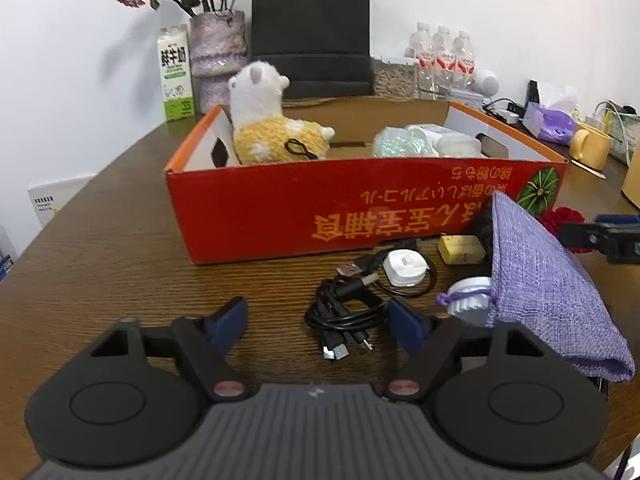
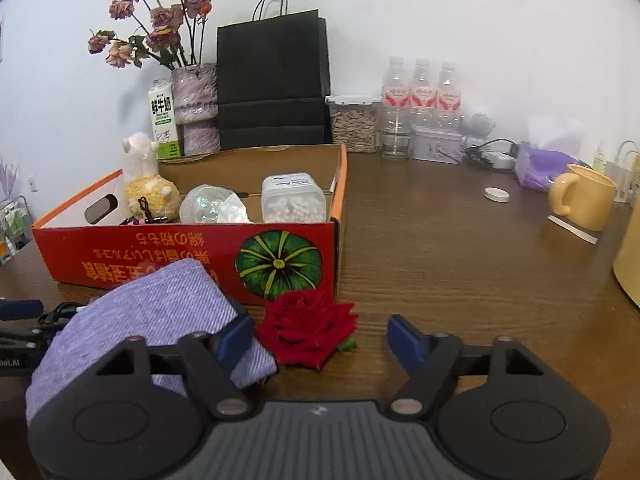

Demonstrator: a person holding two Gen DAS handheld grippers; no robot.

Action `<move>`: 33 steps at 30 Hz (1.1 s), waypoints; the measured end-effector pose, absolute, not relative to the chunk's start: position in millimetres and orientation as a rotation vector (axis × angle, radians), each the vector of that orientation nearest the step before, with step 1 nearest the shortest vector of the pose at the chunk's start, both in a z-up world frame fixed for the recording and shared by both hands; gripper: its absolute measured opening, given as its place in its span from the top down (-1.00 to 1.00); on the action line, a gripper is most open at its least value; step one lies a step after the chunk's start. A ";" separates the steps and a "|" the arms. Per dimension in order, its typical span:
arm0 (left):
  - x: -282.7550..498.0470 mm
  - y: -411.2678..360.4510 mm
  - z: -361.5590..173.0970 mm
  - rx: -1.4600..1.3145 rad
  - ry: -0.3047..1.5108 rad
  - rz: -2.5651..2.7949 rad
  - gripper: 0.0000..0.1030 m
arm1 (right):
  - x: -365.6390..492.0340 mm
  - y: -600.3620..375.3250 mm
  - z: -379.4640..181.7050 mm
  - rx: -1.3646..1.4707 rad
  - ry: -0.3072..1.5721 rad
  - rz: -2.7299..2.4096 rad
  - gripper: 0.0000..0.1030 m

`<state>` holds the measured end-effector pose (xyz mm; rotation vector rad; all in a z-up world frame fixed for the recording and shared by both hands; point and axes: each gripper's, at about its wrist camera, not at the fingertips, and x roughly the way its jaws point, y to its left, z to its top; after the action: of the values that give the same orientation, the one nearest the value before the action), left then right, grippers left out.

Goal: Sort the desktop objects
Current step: 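Grasp the black cable with left tool while right tool grasps the red rose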

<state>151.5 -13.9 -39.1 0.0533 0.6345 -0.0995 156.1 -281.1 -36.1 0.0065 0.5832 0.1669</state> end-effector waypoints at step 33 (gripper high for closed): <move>134.6 -2.1 -3.0 -0.001 0.508 -0.113 0.23 | 132.7 -278.0 1.2 0.021 0.463 0.218 0.46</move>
<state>134.6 -2.1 -3.0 -0.0011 0.5076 -0.1127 132.7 -278.0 1.2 0.0211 0.4633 0.2177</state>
